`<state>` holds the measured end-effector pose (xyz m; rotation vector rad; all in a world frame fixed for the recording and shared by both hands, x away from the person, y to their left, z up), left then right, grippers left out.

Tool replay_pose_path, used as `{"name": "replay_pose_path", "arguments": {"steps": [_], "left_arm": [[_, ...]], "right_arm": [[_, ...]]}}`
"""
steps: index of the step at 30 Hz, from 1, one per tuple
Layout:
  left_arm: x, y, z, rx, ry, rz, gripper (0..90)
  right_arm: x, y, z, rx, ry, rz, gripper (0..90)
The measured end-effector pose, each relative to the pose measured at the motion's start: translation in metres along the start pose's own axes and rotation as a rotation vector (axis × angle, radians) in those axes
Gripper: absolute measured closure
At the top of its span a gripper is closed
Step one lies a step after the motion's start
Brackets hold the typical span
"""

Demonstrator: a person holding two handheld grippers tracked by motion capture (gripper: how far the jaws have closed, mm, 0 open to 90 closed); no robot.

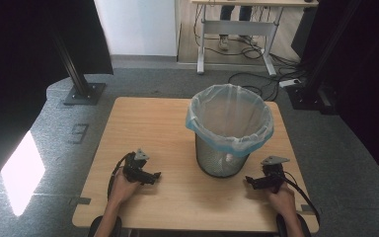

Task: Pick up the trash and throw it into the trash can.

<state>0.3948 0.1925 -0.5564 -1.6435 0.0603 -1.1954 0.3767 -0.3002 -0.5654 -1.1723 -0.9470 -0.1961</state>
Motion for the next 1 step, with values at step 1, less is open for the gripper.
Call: {"name": "replay_pose_path", "arguments": {"steps": [1], "left_arm": [[0.0000, 0.0000, 0.0000, 0.000, -0.001, 0.000, 0.0]], "right_arm": [[0.0000, 0.0000, -0.0001, 0.000, -0.001, 0.000, 0.0]]}}
Point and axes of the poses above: each handheld gripper's, and its own axes: y roughly forward along the jaws, x roughly out of its top, z roughly to its left, the point moved 1 cm from there along y, roughly forward along the jaws, and after that the axes turned 5 degrees about y, right-handed, at the moved point
